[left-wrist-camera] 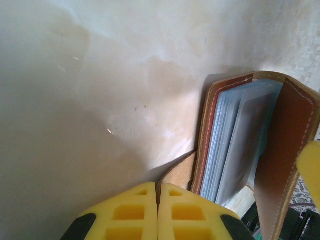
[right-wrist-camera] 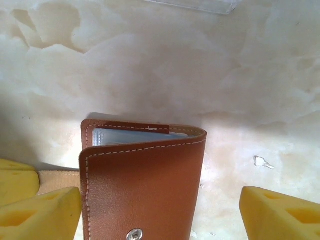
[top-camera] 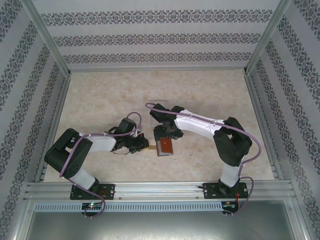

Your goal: Take the credit cards out of the card holder

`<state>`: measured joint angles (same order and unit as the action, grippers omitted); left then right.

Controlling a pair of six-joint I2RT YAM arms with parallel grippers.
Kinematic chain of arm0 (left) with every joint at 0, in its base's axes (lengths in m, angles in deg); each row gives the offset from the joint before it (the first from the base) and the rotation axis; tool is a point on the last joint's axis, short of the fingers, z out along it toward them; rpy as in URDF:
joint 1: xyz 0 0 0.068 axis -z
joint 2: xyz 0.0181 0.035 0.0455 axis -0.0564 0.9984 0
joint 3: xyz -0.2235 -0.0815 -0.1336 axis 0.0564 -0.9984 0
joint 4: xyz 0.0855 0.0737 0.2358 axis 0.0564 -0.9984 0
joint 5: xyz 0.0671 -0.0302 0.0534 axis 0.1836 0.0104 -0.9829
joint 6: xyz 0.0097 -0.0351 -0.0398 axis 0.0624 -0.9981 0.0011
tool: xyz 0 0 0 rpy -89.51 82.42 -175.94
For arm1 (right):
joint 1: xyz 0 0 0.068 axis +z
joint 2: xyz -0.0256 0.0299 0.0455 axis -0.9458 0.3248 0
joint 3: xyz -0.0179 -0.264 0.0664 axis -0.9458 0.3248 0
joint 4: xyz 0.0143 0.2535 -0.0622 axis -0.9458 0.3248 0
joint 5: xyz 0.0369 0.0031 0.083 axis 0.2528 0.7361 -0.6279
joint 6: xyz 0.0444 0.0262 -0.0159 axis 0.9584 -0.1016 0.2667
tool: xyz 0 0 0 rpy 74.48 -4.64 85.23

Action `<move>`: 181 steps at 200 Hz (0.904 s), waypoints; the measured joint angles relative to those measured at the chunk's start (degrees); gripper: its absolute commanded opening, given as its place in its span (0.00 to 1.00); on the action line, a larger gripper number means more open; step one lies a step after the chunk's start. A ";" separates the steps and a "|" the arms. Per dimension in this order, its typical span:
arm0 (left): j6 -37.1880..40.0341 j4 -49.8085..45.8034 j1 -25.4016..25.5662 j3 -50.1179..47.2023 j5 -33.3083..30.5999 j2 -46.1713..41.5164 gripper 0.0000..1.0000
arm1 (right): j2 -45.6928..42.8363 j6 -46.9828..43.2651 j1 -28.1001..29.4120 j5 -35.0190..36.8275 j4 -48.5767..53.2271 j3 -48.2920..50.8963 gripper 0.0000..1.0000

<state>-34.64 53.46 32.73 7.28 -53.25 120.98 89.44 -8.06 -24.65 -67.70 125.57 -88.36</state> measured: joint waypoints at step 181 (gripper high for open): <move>0.02 -4.76 0.00 0.57 -2.38 -1.68 0.06 | -12.61 -0.37 -6.88 -4.17 -1.51 13.05 0.16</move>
<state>-34.62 48.69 32.73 7.85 -55.63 119.30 76.83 -8.43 -31.54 -71.87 124.07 -75.32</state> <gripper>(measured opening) 0.057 0.223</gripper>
